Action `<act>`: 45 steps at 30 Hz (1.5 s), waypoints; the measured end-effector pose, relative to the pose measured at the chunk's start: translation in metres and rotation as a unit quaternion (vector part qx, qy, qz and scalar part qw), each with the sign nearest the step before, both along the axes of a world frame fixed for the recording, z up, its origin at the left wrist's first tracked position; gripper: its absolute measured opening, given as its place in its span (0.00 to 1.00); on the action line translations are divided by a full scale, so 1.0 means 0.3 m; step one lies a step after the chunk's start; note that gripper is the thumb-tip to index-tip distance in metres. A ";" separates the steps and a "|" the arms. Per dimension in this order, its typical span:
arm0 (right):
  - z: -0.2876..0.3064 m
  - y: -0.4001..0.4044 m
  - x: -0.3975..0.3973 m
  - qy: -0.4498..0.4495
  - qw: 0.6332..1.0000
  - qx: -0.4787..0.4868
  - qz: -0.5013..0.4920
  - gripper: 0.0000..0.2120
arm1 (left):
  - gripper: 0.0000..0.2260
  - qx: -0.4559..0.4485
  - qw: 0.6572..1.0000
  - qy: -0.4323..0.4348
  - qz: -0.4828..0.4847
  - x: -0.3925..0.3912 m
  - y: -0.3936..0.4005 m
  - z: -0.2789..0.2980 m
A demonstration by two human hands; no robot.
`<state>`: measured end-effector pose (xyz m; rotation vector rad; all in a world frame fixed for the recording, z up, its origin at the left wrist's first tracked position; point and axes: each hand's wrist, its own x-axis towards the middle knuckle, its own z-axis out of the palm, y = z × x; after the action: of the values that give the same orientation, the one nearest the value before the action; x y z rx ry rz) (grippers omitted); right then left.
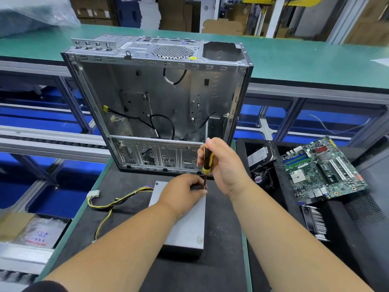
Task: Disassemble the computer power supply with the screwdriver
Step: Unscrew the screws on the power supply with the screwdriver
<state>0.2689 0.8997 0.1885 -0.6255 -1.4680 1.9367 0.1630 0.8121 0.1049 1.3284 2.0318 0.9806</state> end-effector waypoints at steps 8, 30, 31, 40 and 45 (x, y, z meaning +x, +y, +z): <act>0.005 0.007 -0.006 0.019 1.000 -0.025 0.000 0.21 | 0.06 0.001 1.000 0.013 -0.002 -0.002 0.001 -0.002; 0.023 -0.032 -0.035 -0.065 0.997 0.030 0.020 0.21 | 0.07 0.011 1.000 0.024 -0.016 -0.005 -0.004 0.004; 0.021 -0.034 -0.040 -0.059 0.998 0.021 0.022 0.21 | 0.05 0.011 1.000 0.019 -0.013 -0.005 -0.005 0.004; 0.022 -0.055 -0.026 -0.048 0.997 0.061 0.007 0.07 | 0.02 0.008 0.999 0.030 -0.009 -0.004 -0.006 0.004; 0.030 -0.049 -0.013 -0.027 0.998 0.048 -0.002 0.11 | 0.03 0.004 1.000 0.022 -0.009 -0.005 -0.005 0.006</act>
<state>0.2651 0.8851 0.1975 -0.6409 -1.5815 1.8468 0.1617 0.8106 0.1067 1.3821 2.0476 0.9604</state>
